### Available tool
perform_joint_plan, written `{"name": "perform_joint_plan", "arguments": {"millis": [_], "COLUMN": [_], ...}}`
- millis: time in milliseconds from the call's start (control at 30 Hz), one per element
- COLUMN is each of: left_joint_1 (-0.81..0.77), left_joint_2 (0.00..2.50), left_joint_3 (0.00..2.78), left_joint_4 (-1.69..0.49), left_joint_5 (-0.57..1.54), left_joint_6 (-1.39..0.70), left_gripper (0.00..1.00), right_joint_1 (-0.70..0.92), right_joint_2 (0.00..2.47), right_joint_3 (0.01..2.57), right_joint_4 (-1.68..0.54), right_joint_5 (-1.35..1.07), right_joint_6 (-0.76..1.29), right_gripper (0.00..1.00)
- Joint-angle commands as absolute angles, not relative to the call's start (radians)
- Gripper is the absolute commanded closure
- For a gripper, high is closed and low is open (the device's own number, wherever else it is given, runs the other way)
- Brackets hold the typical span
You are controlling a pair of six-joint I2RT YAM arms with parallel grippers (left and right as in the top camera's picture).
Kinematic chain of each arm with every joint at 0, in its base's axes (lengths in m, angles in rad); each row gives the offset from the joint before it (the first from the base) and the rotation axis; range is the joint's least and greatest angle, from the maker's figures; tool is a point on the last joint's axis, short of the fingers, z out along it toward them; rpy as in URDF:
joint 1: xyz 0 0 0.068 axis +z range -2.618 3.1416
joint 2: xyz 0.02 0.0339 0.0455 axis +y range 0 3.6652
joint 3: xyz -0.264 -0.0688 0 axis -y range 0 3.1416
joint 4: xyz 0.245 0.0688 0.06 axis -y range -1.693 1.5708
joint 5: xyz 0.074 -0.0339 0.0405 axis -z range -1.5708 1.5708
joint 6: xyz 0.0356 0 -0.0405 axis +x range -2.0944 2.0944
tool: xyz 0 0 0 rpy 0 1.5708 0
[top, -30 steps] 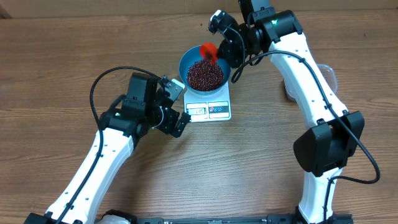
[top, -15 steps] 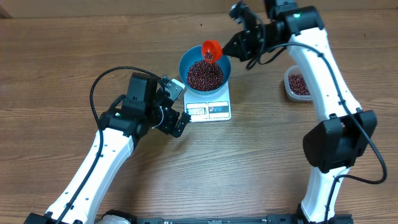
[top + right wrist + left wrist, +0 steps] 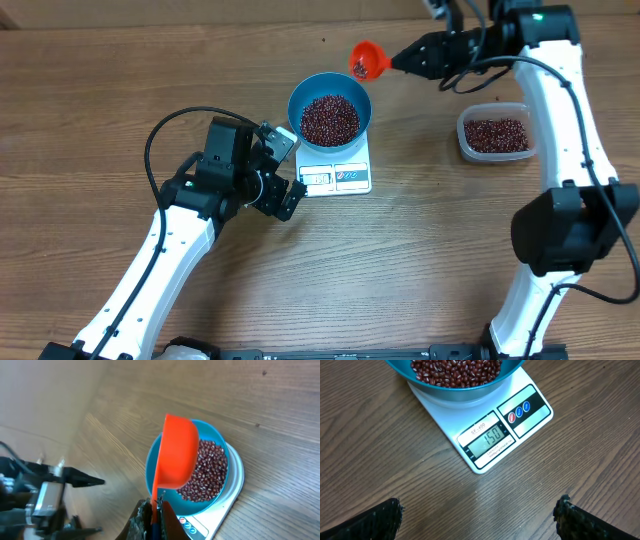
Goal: Scoop item into bowl and weigh 150g on scale
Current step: 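Lift the red scoop with the right gripper and move it toward the tub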
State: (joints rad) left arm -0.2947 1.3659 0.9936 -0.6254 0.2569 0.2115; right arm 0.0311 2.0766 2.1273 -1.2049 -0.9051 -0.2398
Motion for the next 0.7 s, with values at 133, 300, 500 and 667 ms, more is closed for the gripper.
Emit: {"name": "perform_joint_plan", "arguments": {"millis": [133, 300, 500, 667], "left_joint_1": [-0.295, -0.295, -0.295, -0.295], "left_joint_2": [1.373, 1.373, 1.373, 1.373], "left_joint_3": [0.992, 0.992, 0.992, 0.992], "left_joint_4": [-0.624, -0.625, -0.625, -0.625], "left_joint_5": [0.258, 0.258, 0.258, 0.258], "left_joint_6": [0.202, 0.202, 0.202, 0.202], "left_gripper": [0.0, 0.0, 0.01, 0.01], "right_joint_1": [-0.08, -0.194, -0.409, -0.508], "right_joint_2": [1.974, 1.941, 1.935, 1.938], "right_joint_3": [2.162, 2.162, 2.162, 2.16], "right_joint_4": [-1.211, -1.267, -1.444, -1.539], "right_joint_5": [-0.993, -0.993, -0.936, -0.791], "right_joint_6": [-0.228, -0.227, -0.236, -0.268], "right_gripper": [0.96, 0.96, 0.96, 0.96]}}
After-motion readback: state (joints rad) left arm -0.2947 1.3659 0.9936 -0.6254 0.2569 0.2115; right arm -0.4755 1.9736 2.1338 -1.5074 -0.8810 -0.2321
